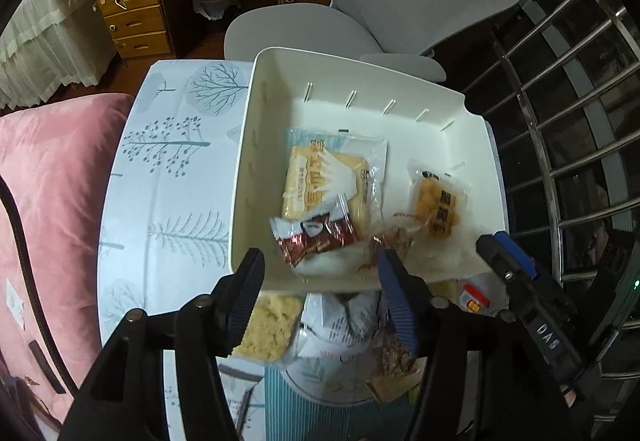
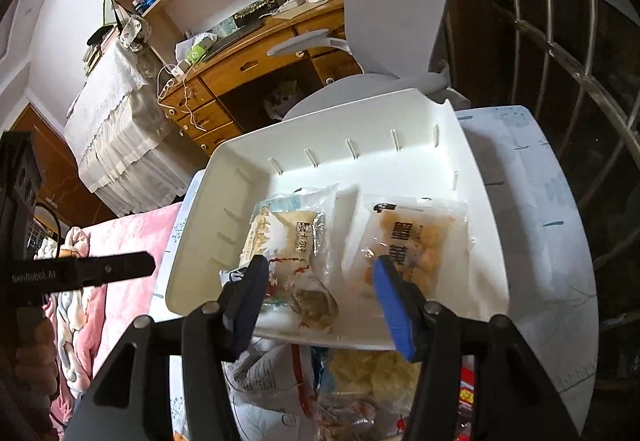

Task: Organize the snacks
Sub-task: 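Carry the chocolate wrapper and nut bag into the white tray and release them, then move both tools back over the remaining snacks on the table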

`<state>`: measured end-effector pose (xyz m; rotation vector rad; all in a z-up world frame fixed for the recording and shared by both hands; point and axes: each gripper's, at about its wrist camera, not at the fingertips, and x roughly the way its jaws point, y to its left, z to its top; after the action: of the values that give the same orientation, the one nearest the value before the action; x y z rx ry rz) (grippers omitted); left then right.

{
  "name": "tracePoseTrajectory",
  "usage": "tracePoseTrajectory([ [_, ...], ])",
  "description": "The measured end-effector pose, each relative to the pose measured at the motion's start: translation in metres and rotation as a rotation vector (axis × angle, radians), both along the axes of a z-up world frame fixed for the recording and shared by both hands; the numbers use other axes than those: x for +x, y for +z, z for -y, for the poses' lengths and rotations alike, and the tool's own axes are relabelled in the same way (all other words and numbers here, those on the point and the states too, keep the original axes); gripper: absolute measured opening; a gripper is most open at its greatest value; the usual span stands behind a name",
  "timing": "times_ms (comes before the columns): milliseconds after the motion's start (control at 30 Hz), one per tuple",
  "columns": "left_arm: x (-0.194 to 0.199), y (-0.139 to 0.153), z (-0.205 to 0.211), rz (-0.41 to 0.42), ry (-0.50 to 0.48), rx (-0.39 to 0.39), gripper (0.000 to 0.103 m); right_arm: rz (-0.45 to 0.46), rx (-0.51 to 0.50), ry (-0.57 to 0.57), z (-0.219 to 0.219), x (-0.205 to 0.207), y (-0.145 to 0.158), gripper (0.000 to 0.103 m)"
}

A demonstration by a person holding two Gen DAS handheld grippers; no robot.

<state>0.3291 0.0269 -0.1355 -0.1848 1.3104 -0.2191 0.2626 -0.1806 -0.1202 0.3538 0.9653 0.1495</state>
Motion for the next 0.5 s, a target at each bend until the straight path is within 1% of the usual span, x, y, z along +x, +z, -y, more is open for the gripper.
tracePoseTrajectory([
  [100, -0.015, 0.007, 0.001, 0.005, 0.001, 0.008, 0.060, 0.005, 0.013, -0.011, 0.009, -0.016, 0.009, 0.055],
  [167, -0.029, 0.014, 0.001, 0.013, 0.000, 0.012, 0.063, 0.009, 0.017, -0.017, 0.013, -0.025, 0.013, 0.055],
  [267, -0.052, 0.023, 0.002, 0.031, -0.003, 0.017, 0.064, 0.020, 0.026, -0.028, 0.021, -0.045, 0.023, 0.055],
  [500, -0.115, 0.033, 0.007, 0.031, 0.001, 0.025, 0.064, 0.026, 0.048, -0.062, 0.042, -0.097, 0.034, 0.059],
])
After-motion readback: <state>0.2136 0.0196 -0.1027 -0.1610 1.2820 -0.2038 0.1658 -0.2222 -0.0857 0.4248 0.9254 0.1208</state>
